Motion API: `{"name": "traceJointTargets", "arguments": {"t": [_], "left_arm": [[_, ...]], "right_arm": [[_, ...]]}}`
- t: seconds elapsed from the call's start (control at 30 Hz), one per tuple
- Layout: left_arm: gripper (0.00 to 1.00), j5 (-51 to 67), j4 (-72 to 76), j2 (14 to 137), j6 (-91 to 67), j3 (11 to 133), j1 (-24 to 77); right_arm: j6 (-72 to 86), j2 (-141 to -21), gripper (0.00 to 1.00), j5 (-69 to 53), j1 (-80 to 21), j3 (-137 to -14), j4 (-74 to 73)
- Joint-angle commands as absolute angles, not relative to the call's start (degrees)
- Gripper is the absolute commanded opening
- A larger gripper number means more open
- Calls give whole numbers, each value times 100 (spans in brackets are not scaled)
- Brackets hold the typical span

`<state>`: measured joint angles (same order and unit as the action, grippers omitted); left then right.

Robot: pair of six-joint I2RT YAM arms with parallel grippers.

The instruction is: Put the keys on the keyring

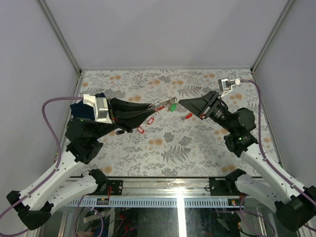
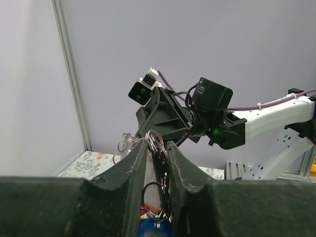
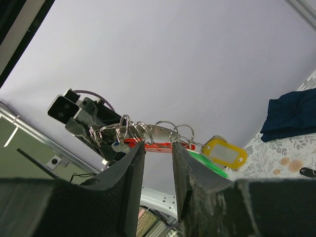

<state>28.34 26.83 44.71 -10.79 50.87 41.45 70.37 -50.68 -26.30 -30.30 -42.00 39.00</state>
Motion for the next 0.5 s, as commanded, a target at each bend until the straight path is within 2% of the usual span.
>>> {"name": "traceJointTargets", "arguments": {"t": [0.0,0.47], "left_arm": [[0,2904,3263,4437,-1143,5059,4123],[0,2989,3261,4502,-1142,5102,4122]], "right_arm": [[7119,-5101,35,-2887,-3007,-4371,4564],[7397,-5347,38,-3166,-3011,-4332,5152]]}}
